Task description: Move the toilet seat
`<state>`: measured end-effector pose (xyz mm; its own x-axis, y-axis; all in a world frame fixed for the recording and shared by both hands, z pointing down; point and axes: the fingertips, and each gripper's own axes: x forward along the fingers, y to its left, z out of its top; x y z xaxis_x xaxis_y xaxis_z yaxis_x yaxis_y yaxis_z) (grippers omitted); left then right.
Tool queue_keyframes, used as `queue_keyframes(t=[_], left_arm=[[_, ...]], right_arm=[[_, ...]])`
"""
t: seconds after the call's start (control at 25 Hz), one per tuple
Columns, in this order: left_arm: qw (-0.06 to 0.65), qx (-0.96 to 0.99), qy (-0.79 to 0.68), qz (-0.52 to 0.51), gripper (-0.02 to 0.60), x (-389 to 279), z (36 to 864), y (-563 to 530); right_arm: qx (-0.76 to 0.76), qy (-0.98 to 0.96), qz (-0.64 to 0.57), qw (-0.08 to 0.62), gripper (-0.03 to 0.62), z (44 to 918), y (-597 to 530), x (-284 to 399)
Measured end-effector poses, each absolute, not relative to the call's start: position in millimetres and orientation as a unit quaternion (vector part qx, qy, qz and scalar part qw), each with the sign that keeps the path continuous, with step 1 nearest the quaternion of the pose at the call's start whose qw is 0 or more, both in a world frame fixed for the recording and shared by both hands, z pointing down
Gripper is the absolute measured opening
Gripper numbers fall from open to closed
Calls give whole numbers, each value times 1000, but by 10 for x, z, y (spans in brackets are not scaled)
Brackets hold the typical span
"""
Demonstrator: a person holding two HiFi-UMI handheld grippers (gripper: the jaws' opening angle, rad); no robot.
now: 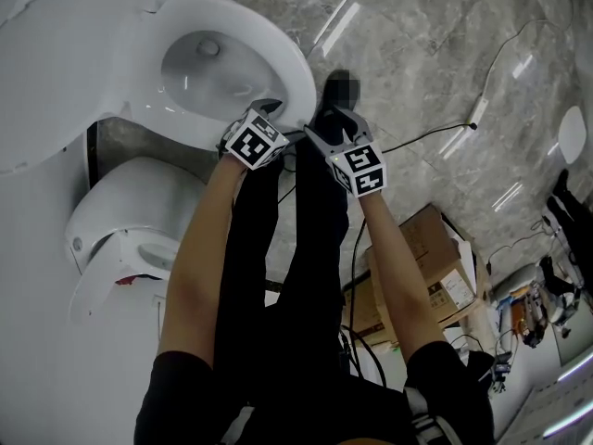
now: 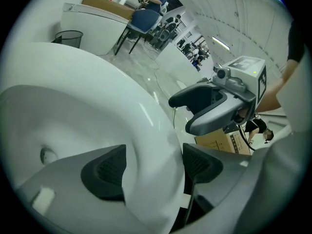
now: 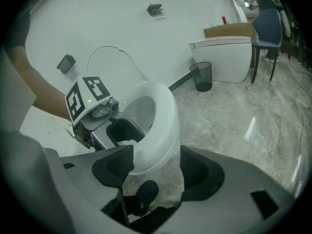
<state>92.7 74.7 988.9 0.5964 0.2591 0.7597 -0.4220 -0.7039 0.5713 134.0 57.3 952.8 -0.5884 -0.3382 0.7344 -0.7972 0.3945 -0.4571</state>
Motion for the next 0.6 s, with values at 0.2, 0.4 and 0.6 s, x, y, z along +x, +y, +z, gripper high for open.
queue_keyframes(t=[0.2, 0.4, 0.6], left_arm=[[393, 793, -17, 465, 374, 952, 9955, 793], [399, 778, 36, 484, 337, 995, 9962, 893], [411, 773, 37, 482, 317, 980, 9943, 880]], right_arm=[[361, -787, 420, 272, 301, 9571, 570, 1339], [360, -786, 424, 270, 301, 9577, 589, 1299], [357, -788, 426, 266, 299, 9527, 578, 1252]])
